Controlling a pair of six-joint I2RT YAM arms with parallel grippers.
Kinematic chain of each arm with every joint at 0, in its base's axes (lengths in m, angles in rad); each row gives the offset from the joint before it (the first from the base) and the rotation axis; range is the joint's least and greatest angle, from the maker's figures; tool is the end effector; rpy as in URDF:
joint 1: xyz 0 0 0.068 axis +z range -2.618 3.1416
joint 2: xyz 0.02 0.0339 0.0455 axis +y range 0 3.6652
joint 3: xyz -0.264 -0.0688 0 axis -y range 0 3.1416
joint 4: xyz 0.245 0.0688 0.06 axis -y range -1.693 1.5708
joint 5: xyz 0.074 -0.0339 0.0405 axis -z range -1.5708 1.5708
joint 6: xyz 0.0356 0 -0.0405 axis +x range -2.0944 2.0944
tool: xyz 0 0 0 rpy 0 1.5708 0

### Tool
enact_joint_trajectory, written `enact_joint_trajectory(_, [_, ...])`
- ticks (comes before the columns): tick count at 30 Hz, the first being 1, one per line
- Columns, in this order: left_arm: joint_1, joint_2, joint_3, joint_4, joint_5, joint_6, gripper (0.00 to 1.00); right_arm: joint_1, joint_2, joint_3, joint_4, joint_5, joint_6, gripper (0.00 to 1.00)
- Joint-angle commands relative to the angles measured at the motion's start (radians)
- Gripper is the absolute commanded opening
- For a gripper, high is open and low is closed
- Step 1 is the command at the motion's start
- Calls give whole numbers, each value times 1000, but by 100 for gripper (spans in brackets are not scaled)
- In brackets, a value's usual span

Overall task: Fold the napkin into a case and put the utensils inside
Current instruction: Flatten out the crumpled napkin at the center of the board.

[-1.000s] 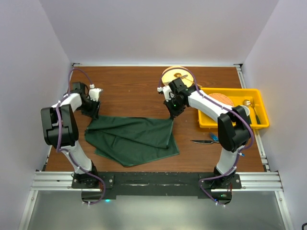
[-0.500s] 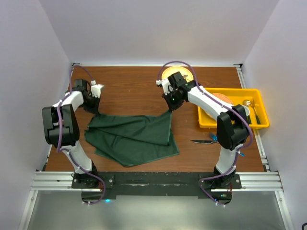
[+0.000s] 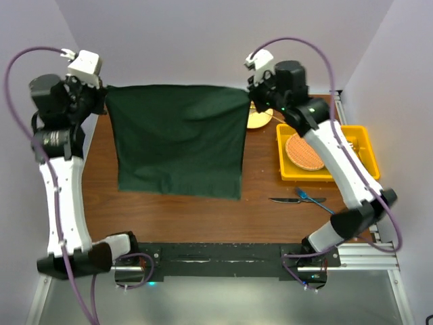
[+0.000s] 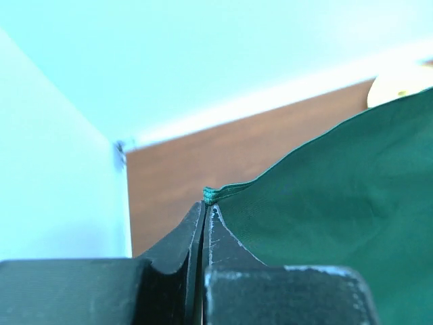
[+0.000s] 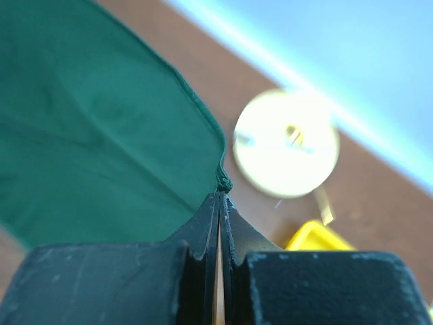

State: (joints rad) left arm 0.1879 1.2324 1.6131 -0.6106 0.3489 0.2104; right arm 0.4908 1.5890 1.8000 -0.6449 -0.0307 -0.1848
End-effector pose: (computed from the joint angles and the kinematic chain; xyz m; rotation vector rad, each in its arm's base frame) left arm 0.2402 0.0333 0.4848 0.2672 1.7666 -0.0281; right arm 0.3093 0.1665 0.4414 -0.6853 1.8914 0.2264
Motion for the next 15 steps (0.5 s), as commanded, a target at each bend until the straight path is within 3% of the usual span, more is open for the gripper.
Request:
enact_joint_trajectory(1, [5,-128,15,-34,18,-68,0,2,-191,55,79,14,-28,0])
enact_joint_trajectory(7, [5,-379,14,-67,-13,-97,0,15,-389,13,50,-66,-1,0])
enact_joint_trajectory(15, [5,-445,159,-149,-2,-129,0,66,-478,48,-45,-127,105,0])
